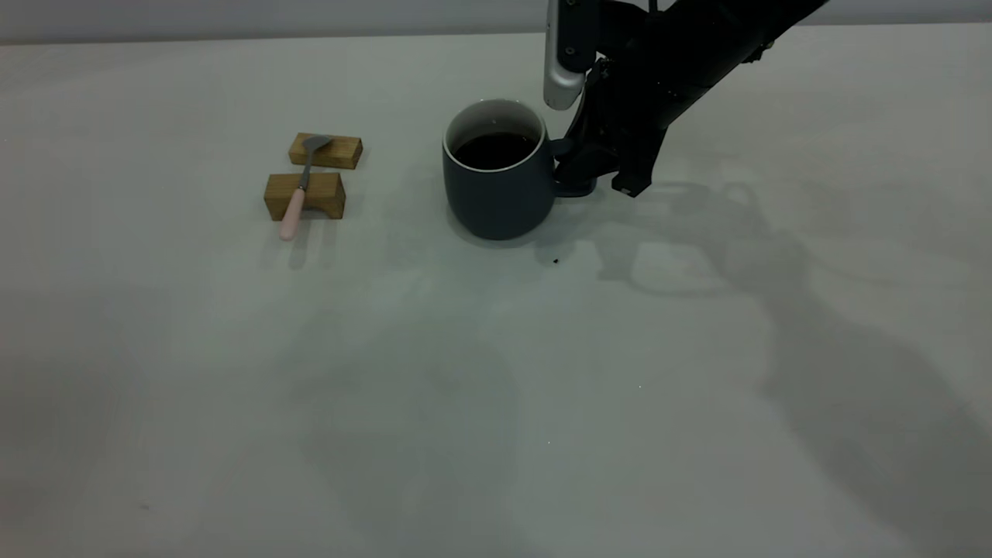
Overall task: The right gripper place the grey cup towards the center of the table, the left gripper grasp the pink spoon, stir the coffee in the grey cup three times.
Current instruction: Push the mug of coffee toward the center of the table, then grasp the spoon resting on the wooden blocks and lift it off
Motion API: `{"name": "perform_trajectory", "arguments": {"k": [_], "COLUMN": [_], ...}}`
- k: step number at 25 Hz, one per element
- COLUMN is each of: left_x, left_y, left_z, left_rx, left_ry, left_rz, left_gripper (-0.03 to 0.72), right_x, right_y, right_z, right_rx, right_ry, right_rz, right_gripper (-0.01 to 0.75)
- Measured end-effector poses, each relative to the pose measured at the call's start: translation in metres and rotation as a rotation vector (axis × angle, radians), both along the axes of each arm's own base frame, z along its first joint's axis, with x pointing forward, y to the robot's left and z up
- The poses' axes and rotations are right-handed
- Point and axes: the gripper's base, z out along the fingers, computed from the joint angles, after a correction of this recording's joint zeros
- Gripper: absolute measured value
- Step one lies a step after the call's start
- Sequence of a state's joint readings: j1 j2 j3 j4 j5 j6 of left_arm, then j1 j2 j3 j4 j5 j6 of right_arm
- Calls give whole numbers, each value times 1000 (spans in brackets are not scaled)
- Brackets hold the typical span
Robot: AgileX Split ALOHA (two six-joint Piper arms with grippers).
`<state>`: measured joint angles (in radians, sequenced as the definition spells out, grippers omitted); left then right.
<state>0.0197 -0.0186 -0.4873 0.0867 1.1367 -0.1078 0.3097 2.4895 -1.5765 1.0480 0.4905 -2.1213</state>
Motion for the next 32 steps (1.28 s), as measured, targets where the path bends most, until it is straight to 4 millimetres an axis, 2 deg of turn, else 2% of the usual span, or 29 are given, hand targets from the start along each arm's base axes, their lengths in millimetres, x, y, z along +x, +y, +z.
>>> {"name": "perform_trajectory", "arguments": {"k": [6, 11, 17, 21, 24, 27, 30, 32], "left_x": [0, 0, 0, 0, 0, 0, 0, 0], "left_y": [0, 0, 0, 0, 0, 0, 0, 0], "left_z": [0, 0, 0, 0, 0, 0, 0, 0], "left_rx": [-1, -1, -1, -1, -1, -1, -1, 0], "left_ry": [0, 0, 0, 0, 0, 0, 0, 0], "left_rz": [1, 1, 1, 1, 1, 1, 1, 0], "left_gripper": [558, 558, 558, 558, 558, 558, 558, 558], "right_x": [2, 3, 3, 5, 4, -5, -20, -34], "right_y": [2, 2, 2, -1, -6, -8, -13, -26], "right_z": [1, 2, 2, 12, 33, 64, 106, 134], "right_rx": [49, 60, 66, 83, 78, 123, 227, 239], "right_ry": [15, 16, 23, 48, 67, 169, 367, 452], "right_rz": [-71, -91, -104, -146, -158, -251, -531, -702], "right_gripper": [189, 266, 301, 372, 437, 472, 479, 480]}}
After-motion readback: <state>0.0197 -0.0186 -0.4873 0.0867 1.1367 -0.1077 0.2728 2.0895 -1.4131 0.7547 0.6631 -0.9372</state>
